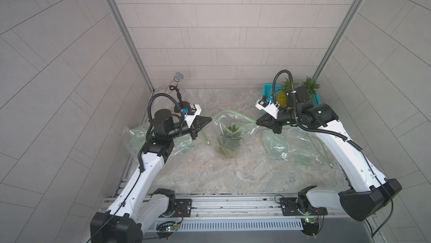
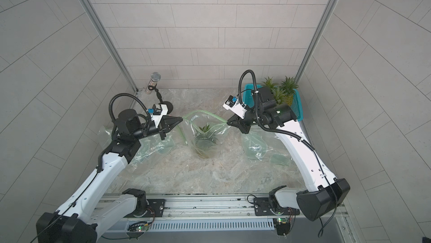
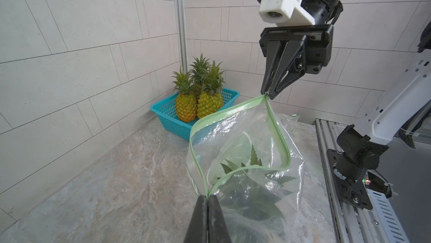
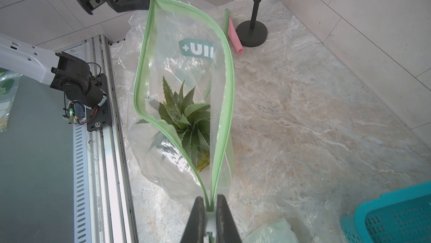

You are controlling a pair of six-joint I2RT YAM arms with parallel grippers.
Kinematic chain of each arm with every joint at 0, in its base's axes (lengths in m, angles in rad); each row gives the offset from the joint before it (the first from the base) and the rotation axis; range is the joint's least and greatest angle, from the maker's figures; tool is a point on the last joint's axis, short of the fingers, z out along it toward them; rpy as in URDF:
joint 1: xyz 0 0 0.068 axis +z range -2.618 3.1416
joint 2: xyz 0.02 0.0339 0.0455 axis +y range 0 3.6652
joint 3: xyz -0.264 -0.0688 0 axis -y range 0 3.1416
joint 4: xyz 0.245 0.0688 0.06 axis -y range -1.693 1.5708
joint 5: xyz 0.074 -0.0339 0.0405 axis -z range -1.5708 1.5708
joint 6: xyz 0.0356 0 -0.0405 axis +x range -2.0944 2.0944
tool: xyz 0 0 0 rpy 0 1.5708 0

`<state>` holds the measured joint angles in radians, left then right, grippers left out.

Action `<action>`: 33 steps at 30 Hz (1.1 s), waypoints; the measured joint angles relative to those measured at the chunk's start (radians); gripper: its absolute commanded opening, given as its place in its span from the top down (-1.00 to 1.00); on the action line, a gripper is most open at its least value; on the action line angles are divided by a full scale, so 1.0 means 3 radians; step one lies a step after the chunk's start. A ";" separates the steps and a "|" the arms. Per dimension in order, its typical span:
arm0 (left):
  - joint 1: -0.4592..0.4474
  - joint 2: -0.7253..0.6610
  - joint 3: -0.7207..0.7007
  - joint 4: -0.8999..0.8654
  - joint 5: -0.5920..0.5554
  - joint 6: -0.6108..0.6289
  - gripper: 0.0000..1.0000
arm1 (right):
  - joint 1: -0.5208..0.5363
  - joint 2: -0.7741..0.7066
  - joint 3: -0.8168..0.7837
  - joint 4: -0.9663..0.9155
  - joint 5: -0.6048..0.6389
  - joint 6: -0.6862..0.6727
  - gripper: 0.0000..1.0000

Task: Open the zip-top bag and take out the pineapple
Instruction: Open the zipper of the food storage bag at the center of the board.

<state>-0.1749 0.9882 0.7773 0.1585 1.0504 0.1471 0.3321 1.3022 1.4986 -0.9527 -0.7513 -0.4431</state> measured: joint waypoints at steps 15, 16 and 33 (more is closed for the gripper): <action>-0.0346 0.0170 0.0249 -0.0375 -0.0258 -0.0170 1.00 | 0.0187 0.0093 0.0005 0.0183 0.0141 0.0137 0.72; -0.0360 0.0173 0.0271 -0.0422 -0.0271 -0.0149 1.00 | 0.0187 0.0099 0.0013 0.0179 0.0151 0.0136 0.69; -0.0401 0.0168 0.0350 -0.0743 -0.0303 0.0095 1.00 | 0.0610 0.0286 0.0537 0.0093 0.0436 0.0085 0.38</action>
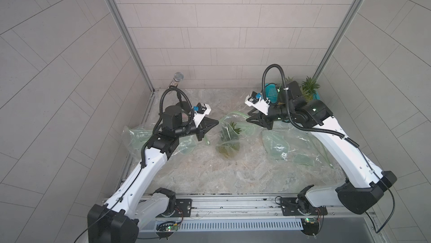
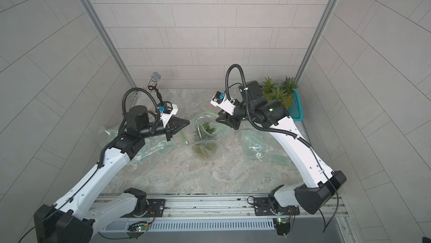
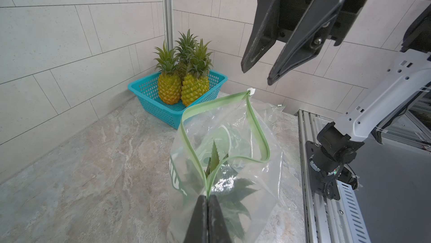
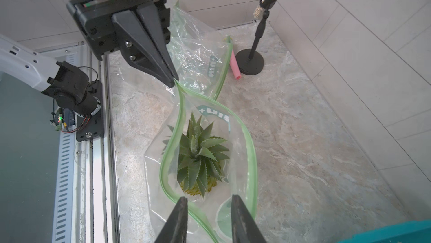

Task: Open the zip-top bag and take out the pineapple
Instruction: Open the zipper of the food storage bag at the center of the board, then pick up the pineapple from the zipper food storage bag.

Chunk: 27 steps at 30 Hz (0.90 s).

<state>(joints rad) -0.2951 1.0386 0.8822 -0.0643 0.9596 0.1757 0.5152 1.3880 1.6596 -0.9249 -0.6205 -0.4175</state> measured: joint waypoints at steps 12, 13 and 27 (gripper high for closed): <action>0.0000 -0.0015 0.0000 -0.0043 0.0028 0.0055 1.00 | 0.0328 0.0470 0.0088 -0.0056 0.0286 0.0004 0.41; 0.0000 -0.0019 0.0000 -0.0051 0.0029 0.0060 1.00 | 0.0337 0.0498 0.0098 -0.0051 0.0320 0.0014 0.40; 0.0000 -0.0027 0.0001 -0.0111 0.0055 0.0113 1.00 | 0.0435 0.0801 0.0169 -0.0023 0.0481 0.0107 -0.07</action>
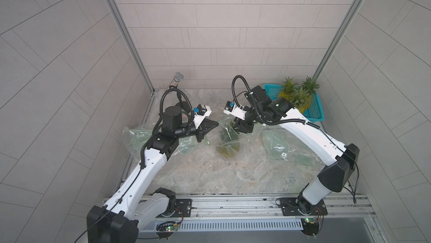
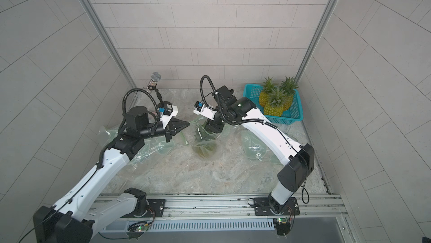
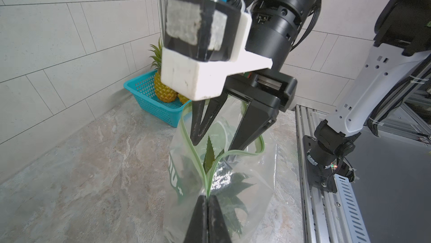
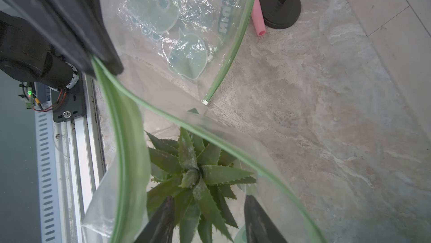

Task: Open the zip-top bag and take out the pineapple
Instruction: Pick up the pineapple from the zipper food storage bag.

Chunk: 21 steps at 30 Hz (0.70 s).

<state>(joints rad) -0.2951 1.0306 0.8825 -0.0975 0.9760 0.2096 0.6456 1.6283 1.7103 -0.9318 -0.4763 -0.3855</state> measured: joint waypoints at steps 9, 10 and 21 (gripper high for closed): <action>0.0000 0.0000 0.0037 -0.0071 0.0014 0.0028 1.00 | 0.0041 0.0085 0.0009 -0.0003 -0.0083 -0.0005 -0.18; 0.0000 0.0000 0.0037 -0.0079 0.0014 0.0029 1.00 | 0.0050 0.0106 0.0009 -0.0003 -0.0089 -0.0008 -0.19; 0.0000 0.0000 0.0037 -0.0113 0.0027 0.0064 1.00 | 0.0155 0.0313 0.0005 0.0000 -0.0043 -0.0004 -0.20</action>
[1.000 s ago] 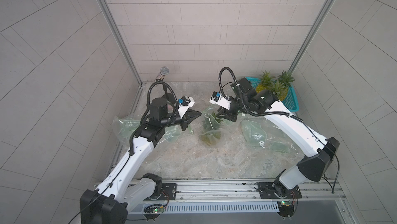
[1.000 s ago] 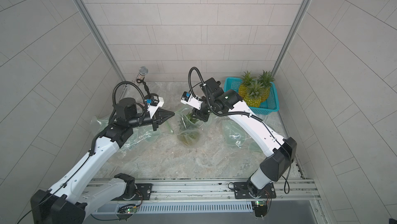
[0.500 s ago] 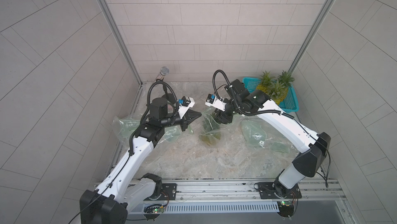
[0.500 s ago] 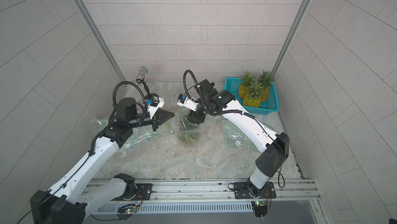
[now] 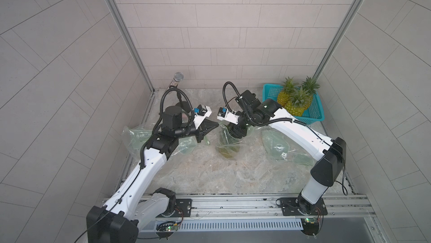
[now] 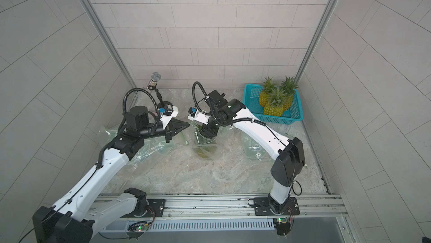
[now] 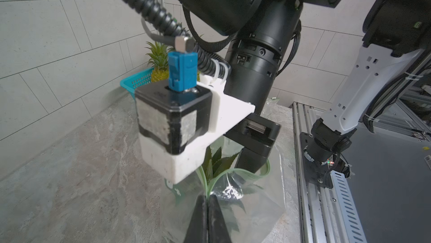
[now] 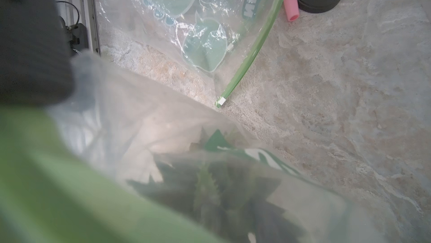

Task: Open the zip-top bag and take out the pineapple
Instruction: Pick up the pineapple from the zipper food storage bag.

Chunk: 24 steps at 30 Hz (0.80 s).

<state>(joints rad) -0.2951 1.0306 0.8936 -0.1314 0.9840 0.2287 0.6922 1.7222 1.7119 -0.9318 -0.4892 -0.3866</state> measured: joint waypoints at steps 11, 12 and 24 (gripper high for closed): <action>0.0000 -0.0003 0.0011 -0.0058 -0.0008 0.0041 1.00 | 0.0034 -0.0014 -0.0217 0.0163 0.0011 0.0058 0.36; 0.0000 -0.0005 0.0013 -0.0058 -0.0009 0.0045 1.00 | 0.0037 -0.0020 -0.0230 0.0178 0.0019 0.0064 0.57; 0.0057 -0.0106 -0.0004 0.0211 -0.0235 -0.0280 0.19 | 0.0009 -0.0309 -0.0551 0.0430 0.0153 0.0191 1.00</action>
<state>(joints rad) -0.2779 0.9989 0.8925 -0.0681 0.9134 0.1448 0.6949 1.6295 1.5467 -0.8028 -0.4435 -0.3294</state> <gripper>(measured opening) 0.387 0.138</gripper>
